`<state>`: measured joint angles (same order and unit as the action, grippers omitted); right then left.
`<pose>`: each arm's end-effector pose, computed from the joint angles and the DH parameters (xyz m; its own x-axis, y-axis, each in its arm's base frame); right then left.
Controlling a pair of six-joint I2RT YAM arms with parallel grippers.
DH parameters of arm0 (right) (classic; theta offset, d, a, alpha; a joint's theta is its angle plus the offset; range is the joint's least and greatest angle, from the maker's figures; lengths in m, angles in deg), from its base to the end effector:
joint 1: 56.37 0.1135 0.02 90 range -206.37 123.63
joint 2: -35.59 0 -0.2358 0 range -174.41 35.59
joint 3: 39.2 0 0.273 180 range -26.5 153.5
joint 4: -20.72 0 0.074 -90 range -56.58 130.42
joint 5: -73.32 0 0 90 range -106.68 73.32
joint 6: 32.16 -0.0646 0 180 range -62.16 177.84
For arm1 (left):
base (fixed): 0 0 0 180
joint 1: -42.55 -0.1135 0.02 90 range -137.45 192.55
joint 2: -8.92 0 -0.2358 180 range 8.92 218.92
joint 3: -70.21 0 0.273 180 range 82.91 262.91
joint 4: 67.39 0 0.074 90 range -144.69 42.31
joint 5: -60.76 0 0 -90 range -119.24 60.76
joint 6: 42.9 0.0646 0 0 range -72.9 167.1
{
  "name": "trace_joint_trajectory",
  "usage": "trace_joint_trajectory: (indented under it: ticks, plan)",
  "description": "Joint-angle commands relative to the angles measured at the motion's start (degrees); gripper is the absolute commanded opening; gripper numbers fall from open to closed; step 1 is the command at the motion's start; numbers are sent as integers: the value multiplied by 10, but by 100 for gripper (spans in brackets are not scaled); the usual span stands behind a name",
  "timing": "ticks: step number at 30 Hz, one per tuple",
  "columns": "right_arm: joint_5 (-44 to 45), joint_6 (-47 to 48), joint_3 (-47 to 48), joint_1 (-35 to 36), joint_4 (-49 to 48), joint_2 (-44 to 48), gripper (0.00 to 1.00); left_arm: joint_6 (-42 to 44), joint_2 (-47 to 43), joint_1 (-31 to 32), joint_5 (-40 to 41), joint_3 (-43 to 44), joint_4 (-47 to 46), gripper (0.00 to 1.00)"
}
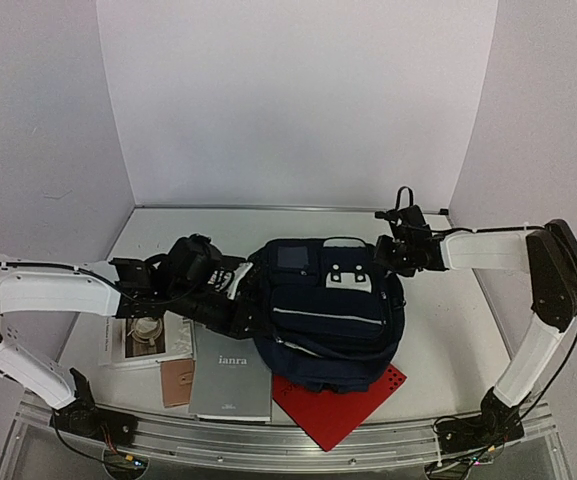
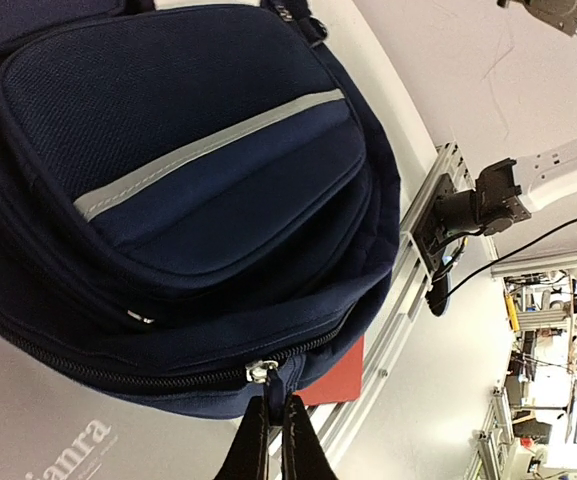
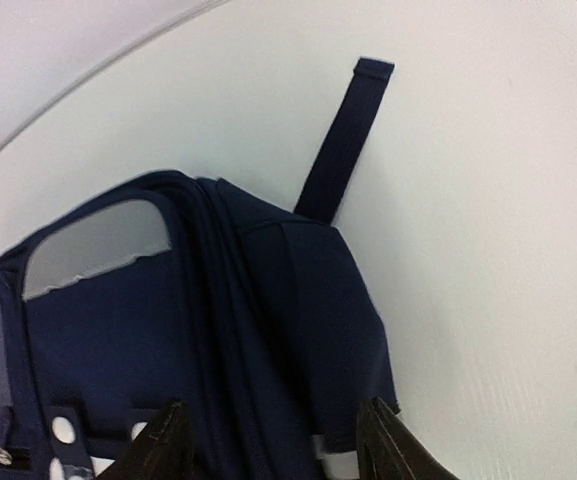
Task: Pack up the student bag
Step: Unzip the student bag at the center of the board.
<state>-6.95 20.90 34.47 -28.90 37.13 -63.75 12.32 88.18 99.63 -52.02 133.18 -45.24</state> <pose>0.3657 0.1778 0.1357 -0.6816 0.3132 -0.6613 0.0829 0.9310 0.3555 0.1653 -0.3013 0.1856 -0.8130 0.2880 -0.5060 0.5783 0.5002 -0.6445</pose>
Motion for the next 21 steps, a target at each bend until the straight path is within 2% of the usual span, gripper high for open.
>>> trace_joint_trajectory:
  ticks: [1, 3, 7, 10, 13, 16, 21]
  plan:
    - [-16, 107, 58, 6, 10, 19, 65, -33, 39, 22, 27, 60, -80, 0]
    - [-19, 115, 52, 6, 40, 45, 73, -37, 41, 22, 33, 61, -89, 6]
    - [-71, 104, 15, 7, 103, 125, 86, -39, 24, 22, 45, 64, -60, 38]
    - [-158, 97, -34, 17, 123, 212, 90, -46, -6, 21, 83, 58, -13, 57]
    - [-207, 94, -71, 57, 131, 295, 88, -60, -32, 17, 123, 48, 29, 67]
    - [-210, 90, -90, 130, 134, 344, 84, -76, -39, 5, 133, 31, 47, 73]
    - [-188, 97, -84, 230, 133, 316, 75, -144, -14, -48, 102, 0, 42, 75]
